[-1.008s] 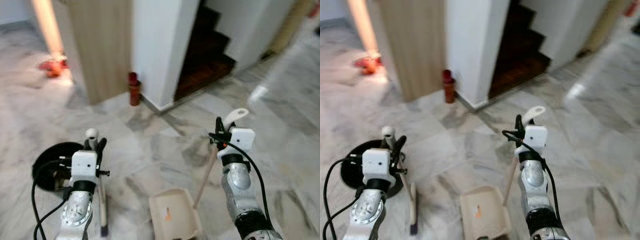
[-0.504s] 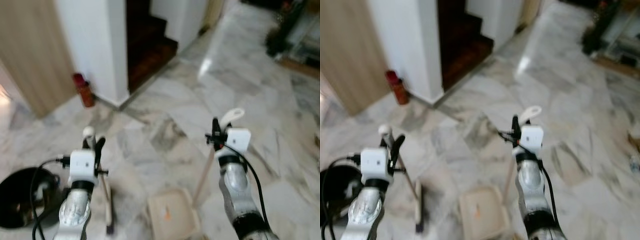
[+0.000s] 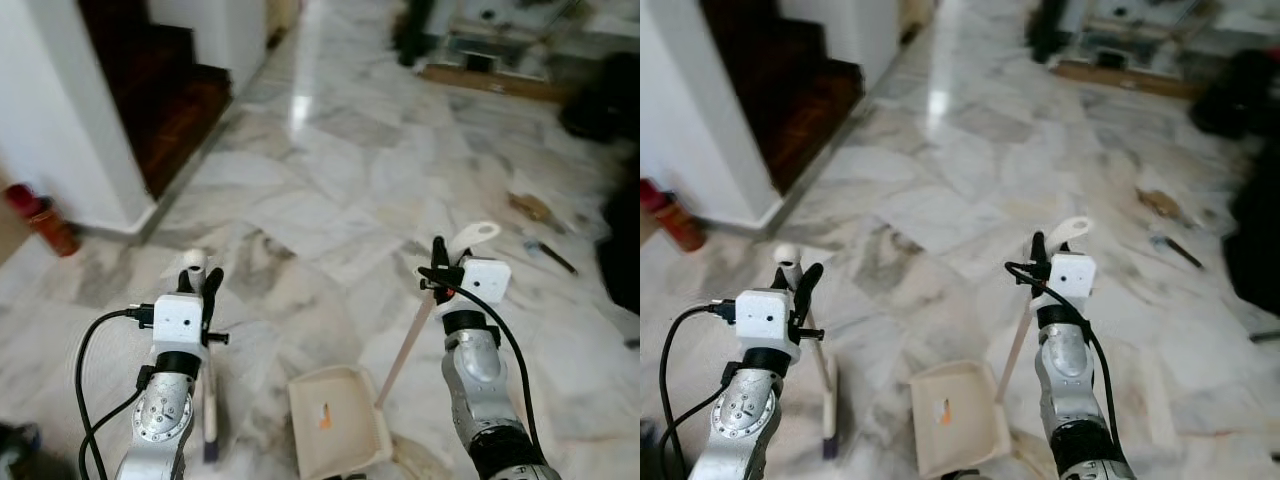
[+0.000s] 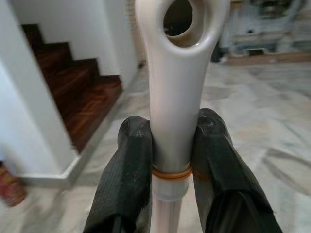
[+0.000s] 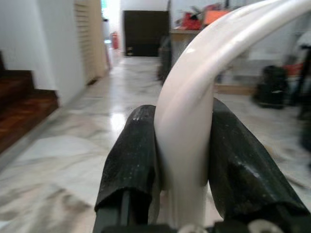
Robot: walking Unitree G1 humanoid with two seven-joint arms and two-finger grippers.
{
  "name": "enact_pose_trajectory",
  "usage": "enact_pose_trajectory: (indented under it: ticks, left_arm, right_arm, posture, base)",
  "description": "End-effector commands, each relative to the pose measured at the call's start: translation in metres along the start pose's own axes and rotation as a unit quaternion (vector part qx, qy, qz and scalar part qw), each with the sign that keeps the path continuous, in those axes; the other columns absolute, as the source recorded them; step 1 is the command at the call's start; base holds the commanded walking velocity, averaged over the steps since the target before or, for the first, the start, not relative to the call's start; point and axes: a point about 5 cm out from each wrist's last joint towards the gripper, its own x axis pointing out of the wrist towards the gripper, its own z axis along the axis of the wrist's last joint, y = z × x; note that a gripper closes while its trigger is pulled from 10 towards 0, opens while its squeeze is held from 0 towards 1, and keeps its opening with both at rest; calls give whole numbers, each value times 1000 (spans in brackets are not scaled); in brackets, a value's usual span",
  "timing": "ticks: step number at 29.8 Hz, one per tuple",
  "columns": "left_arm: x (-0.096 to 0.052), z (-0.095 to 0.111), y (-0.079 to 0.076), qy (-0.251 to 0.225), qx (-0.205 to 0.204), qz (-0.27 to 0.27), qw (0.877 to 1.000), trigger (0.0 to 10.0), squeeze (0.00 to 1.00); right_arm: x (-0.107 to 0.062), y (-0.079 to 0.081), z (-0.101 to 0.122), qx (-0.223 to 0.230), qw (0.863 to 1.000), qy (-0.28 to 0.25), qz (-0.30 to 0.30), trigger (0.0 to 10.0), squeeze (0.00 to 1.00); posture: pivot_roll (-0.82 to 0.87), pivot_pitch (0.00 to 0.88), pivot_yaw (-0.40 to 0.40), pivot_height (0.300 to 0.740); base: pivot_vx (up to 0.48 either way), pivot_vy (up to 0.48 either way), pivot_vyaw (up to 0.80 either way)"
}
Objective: Sweep floor
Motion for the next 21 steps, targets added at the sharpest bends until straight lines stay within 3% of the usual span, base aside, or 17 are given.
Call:
enact_pose_trajectory:
  ticks: [1,21]
  left_arm:
    - [0,4,-1,-9,0,-3,1000,10000,31]
    - [1,2,-5,-7,-13,-9,1000,10000,20]
  right_arm:
    - [3,-1,7,-2,1000,-15,-1,10000,0]
    - [2,2,5,0,1000,-12,1,10000,0]
  posture:
    - [13,125,-38,740]
    - [12,89,-41,740]
  base:
    - [0,0,-800]
    - [0,0,-800]
